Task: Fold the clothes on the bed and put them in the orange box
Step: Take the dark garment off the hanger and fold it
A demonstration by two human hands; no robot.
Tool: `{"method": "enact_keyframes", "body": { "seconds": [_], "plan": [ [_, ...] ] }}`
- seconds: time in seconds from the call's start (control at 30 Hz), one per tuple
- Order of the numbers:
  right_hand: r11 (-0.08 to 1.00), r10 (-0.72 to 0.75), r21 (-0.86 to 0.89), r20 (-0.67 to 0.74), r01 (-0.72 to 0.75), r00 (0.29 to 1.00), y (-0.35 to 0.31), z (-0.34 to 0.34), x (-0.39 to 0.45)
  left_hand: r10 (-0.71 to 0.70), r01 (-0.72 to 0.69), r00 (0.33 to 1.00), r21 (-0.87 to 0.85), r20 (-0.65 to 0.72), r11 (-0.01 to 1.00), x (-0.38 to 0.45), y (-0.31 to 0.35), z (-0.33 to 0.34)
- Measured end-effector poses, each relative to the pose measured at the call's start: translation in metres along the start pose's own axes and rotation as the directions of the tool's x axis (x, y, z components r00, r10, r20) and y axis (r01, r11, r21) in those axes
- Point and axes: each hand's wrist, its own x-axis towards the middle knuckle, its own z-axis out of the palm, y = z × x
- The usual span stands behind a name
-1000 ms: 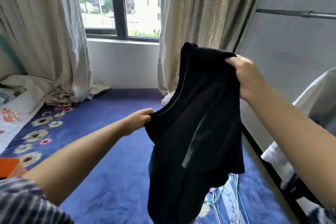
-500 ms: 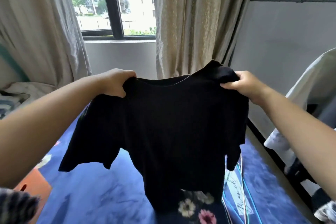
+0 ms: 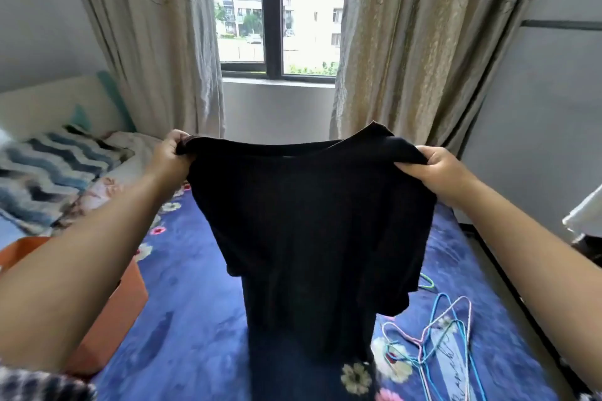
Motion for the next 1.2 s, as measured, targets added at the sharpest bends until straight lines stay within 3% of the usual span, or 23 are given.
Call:
{"method": "enact_keyframes", "body": {
  "seconds": [0.1, 0.17, 0.3, 0.4, 0.53, 0.67, 0.8, 0.9, 1.03, 1.2],
  "plan": [
    [0.999, -0.008, -0.04, 0.054, 0.01, 0.998, -0.018, 0.022, -0.018, -0.005, -0.004, 0.99, -0.056, -0.144, 0.998, -0.01, 0.002, -0.026],
    [0.995, 0.041, -0.097, 0.136, -0.027, 0.99, -0.03, 0.034, -0.028, -0.035, 0.025, 0.991, -0.077, -0.131, 0.997, -0.017, -0.001, -0.048],
    [0.952, 0.277, -0.205, 0.263, -0.227, 0.924, -0.047, 0.062, -0.052, -0.12, 0.104, 0.984, 0.123, 0.129, 0.987, -0.038, 0.004, -0.109],
    [0.9, 0.423, -0.281, 0.383, -0.333, 0.821, -0.051, 0.08, -0.074, -0.291, 0.211, 0.881, 0.239, 0.373, 0.948, -0.057, 0.013, -0.153],
    [0.866, 0.495, -0.325, 0.447, -0.38, 0.746, -0.055, 0.095, -0.092, -0.425, 0.271, 0.774, 0.361, 0.469, 0.892, -0.069, 0.021, -0.206],
    [0.844, 0.529, -0.366, 0.453, -0.391, 0.718, -0.06, 0.107, -0.087, -0.511, 0.272, 0.702, 0.477, 0.496, 0.836, -0.061, 0.02, -0.22],
    [0.804, 0.571, -0.424, 0.356, -0.417, 0.74, -0.042, 0.119, -0.052, -0.53, 0.242, 0.76, 0.592, 0.377, 0.769, -0.036, 0.0, -0.198],
    [0.793, 0.534, -0.461, 0.209, -0.399, 0.819, -0.011, 0.132, -0.018, -0.462, 0.166, 0.84, 0.677, 0.284, 0.718, -0.014, -0.03, -0.166],
    [0.69, 0.438, -0.692, 0.165, -0.213, 0.884, 0.064, 0.149, 0.037, -0.388, 0.03, 0.89, 0.817, 0.241, 0.576, 0.02, -0.096, -0.106],
    [0.546, 0.364, -0.83, 0.114, -0.113, 0.924, 0.169, 0.18, 0.095, -0.392, 0.07, 0.907, 0.86, 0.156, 0.505, 0.054, -0.199, -0.042]
  ]
}}
